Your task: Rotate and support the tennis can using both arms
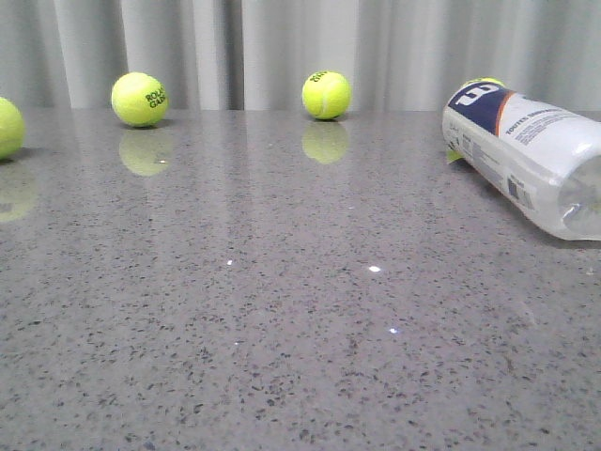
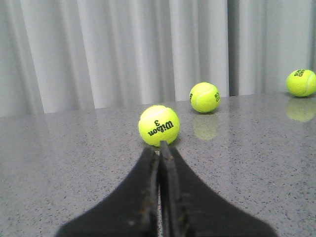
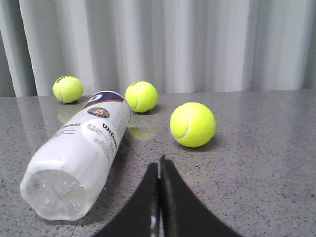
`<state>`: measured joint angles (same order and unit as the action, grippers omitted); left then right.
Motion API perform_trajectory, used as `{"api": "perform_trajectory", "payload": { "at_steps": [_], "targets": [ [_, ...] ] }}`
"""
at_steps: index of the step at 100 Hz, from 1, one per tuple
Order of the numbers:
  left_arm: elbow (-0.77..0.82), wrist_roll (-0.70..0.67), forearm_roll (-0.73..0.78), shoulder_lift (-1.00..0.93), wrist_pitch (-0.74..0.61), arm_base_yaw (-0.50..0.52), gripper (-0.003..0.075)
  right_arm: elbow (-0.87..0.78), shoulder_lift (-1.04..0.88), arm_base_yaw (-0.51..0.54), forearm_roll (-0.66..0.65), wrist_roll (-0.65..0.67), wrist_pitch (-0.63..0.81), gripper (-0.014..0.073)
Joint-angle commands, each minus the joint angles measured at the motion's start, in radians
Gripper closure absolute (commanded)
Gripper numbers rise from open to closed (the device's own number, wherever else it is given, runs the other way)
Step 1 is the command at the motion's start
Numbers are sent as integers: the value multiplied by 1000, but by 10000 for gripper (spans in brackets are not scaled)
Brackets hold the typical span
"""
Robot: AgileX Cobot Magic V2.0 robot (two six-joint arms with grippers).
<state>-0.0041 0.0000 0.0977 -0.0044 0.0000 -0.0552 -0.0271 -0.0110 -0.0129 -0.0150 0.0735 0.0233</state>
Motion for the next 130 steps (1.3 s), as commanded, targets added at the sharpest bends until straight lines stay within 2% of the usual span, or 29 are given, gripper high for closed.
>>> {"api": "perform_trajectory", "payload": {
  "at_steps": [1, 29, 40, 49, 65, 92, 112, 130],
  "targets": [
    [47, -11, -1, -38, -77, 2, 741, 19, -21, -1, -5, 1, 83, 662],
    [47, -11, -1, -38, -77, 2, 741, 21, -21, -1, -5, 1, 155, 662],
    [47, -11, -1, -38, -77, 2, 741, 63, -21, -1, -5, 1, 124, 662],
    [47, -11, -1, -38, -77, 2, 741, 145, -15, -1, 3, 1, 23, 662],
    [47, -11, -1, -38, -77, 2, 741, 379, 60, -1, 6, 1, -292, 662],
    [47, -11, -1, -38, -77, 2, 741, 748, 354, -1, 6, 1, -728, 662],
    [47, -11, -1, -38, -77, 2, 741, 896, 556, -1, 9, 1, -809, 662],
    [47, -11, -1, -38, -77, 2, 741, 918, 649, -1, 15, 1, -831, 658]
  ]
}}
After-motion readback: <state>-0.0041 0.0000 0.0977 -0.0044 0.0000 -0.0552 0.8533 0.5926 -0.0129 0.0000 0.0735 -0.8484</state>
